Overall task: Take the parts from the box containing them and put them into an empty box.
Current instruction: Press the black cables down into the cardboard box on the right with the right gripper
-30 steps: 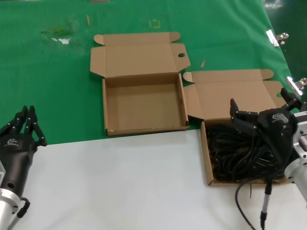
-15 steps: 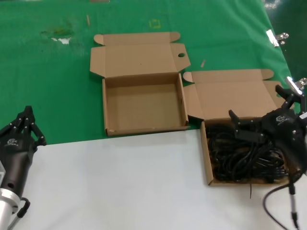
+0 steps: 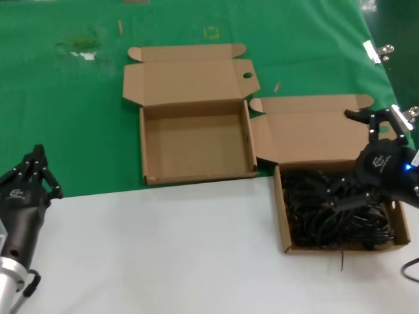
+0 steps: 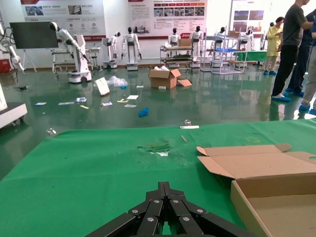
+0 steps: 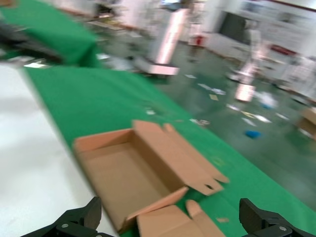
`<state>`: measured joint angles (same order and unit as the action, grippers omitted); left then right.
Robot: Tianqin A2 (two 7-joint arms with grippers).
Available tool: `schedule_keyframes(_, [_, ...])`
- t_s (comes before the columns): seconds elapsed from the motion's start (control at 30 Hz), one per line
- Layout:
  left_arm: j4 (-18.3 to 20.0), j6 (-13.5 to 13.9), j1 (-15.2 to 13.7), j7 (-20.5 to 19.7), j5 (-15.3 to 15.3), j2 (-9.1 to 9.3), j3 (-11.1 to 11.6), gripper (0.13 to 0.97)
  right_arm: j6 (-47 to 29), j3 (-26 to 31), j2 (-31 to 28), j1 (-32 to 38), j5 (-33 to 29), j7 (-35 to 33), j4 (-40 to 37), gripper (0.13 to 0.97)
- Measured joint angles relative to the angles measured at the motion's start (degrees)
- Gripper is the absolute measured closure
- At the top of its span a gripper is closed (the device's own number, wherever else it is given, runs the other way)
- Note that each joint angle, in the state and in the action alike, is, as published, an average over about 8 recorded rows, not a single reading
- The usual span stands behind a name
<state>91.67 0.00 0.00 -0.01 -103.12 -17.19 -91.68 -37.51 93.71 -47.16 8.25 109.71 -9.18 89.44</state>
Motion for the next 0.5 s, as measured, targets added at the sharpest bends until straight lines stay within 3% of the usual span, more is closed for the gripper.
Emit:
schedule_keyframes(0.23, [0.0, 0.0, 0.0, 0.0, 0.0, 0.0, 0.0, 0.957, -14.58, 3.72, -4.32, 9.08, -1.05, -9.18, -4.84, 0.129])
schedule_keyframes(0.5, [0.0, 0.0, 0.0, -0.01, 0.0, 0.0, 0.0, 0.957, -26.85, 10.62, -6.49, 21.16, -7.92, -21.26, -11.16, 0.129])
